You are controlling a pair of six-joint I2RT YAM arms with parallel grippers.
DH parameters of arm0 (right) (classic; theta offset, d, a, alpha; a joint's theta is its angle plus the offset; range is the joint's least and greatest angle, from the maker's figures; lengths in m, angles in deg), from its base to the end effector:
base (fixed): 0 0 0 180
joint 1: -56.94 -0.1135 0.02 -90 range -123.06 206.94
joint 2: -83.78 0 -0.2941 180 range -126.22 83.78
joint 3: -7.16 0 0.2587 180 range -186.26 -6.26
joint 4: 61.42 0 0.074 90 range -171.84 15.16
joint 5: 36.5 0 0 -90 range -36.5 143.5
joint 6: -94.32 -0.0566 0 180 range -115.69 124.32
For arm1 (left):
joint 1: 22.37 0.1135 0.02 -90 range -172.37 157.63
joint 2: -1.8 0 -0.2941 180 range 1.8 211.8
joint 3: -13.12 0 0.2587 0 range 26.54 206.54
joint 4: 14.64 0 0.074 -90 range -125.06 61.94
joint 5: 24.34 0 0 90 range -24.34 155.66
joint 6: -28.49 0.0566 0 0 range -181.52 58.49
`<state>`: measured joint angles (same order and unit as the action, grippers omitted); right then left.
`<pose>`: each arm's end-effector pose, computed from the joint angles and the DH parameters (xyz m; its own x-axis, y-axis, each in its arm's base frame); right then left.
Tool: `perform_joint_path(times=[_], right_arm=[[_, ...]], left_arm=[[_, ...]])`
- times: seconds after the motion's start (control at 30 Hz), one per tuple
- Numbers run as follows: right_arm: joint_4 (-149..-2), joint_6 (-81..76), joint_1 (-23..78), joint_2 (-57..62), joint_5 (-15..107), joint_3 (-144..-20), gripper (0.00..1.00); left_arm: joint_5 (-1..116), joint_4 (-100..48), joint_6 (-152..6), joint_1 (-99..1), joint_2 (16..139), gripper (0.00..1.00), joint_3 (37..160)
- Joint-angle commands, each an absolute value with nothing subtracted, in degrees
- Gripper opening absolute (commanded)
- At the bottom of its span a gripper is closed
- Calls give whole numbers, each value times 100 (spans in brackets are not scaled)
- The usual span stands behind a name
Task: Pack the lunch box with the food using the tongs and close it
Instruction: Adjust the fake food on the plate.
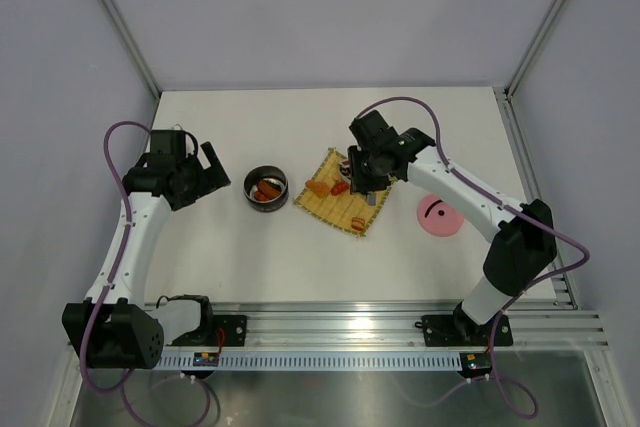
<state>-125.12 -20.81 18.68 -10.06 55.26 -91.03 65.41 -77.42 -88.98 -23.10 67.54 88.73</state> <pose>0.2871 0.2242 0.3142 -0.8692 -0.1449 -0.4728 -0.2624 0.9456 0.1926 0.2328 -0.0032 0.3218 -0.7148 -0.4522 -0.5335 -0.3543 0.8918 -0.2813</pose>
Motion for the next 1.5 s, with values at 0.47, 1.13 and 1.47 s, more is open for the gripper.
perform_joint_path(times=[0.47, 1.13, 1.47], right_arm=[[-12440, -2012, 1766, -1000, 5306, -8905, 37], [-13074, -1951, 1879, -129, 6291, -8931, 38], [-13029, -1652, 2143, -621, 6440, -9054, 48]], left_arm=[[6478, -7499, -8894, -2281, 6781, 99, 8832], [6443, -7464, -8876, -2281, 6772, 99, 8771], [6495, -7543, -8841, -2281, 6640, 99, 8727]])
